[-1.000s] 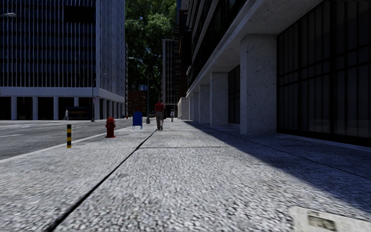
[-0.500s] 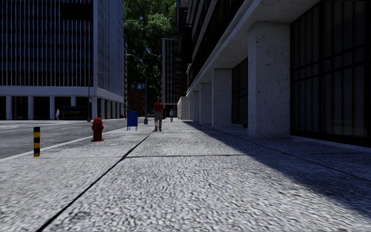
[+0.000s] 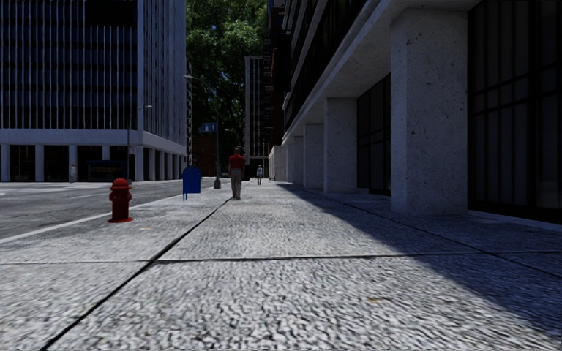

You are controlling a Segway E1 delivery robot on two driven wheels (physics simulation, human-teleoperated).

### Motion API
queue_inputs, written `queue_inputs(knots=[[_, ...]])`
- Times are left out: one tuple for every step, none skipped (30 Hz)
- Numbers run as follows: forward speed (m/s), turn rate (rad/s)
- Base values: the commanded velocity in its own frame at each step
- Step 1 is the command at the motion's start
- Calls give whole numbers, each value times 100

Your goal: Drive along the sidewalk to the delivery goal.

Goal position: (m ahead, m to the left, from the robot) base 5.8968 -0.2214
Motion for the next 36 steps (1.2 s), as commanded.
queue_inputs(knots=[[200, 0], [200, 0], [200, 0], [200, 0], [200, 0], [200, 0], [200, 0], [200, 0], [200, 0], [200, 9], [200, 28], [200, 28], [200, 42], [200, 46], [200, 47], [200, 47], [200, 42], [200, 21], [200, 21], [200, 0], [200, 0], [200, 0], [200, 0], [200, 0], [200, 0], [200, 0], [200, 0], [200, 0], [200, 0], [200, 0], [200, 0], [200, 0], [200, 0], [200, 0], [200, 0], [200, 0]])
